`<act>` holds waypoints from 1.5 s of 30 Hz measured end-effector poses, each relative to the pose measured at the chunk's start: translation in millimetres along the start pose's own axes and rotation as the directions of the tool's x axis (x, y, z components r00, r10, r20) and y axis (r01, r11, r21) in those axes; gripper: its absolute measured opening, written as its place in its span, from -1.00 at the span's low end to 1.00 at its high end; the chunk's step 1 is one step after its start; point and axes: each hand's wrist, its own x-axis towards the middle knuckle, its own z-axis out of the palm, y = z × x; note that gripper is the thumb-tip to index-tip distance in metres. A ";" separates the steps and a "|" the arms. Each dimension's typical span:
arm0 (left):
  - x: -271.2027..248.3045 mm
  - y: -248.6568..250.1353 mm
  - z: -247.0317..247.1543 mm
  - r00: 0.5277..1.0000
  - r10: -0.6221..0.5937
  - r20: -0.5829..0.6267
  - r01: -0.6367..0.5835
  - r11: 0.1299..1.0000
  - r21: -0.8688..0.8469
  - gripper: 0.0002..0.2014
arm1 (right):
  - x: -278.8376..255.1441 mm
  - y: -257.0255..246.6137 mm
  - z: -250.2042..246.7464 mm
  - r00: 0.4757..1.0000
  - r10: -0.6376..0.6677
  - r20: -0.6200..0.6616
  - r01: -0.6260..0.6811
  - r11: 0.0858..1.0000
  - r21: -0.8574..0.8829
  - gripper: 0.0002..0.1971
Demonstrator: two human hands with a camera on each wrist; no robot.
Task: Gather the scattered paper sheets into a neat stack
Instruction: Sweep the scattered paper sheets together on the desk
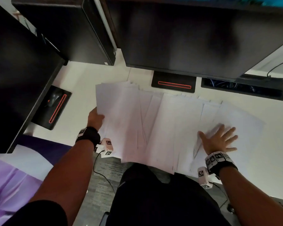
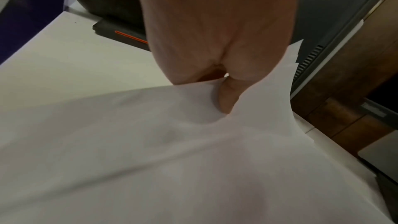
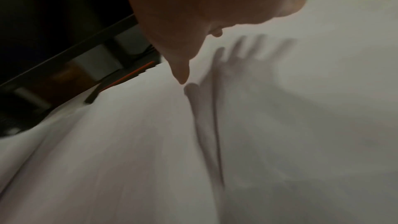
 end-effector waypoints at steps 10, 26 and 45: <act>7.3 -10.4 14.0 0.995 -0.067 -0.079 0.076 0.991 0.112 -0.76 | -6.5 16.4 -2.6 1.000 0.025 -0.018 -0.024 0.997 0.074 0.03; -11.6 -2.4 23.0 0.993 -0.113 -0.015 0.110 0.984 -0.141 -0.61 | 3.1 17.6 -23.6 0.954 0.301 -0.021 -0.287 0.927 0.244 0.13; -11.5 -4.9 23.7 0.996 -0.089 -0.017 0.086 0.987 -0.133 -0.57 | -31.4 -62.8 12.8 0.963 0.247 0.109 -0.267 0.934 0.237 -0.09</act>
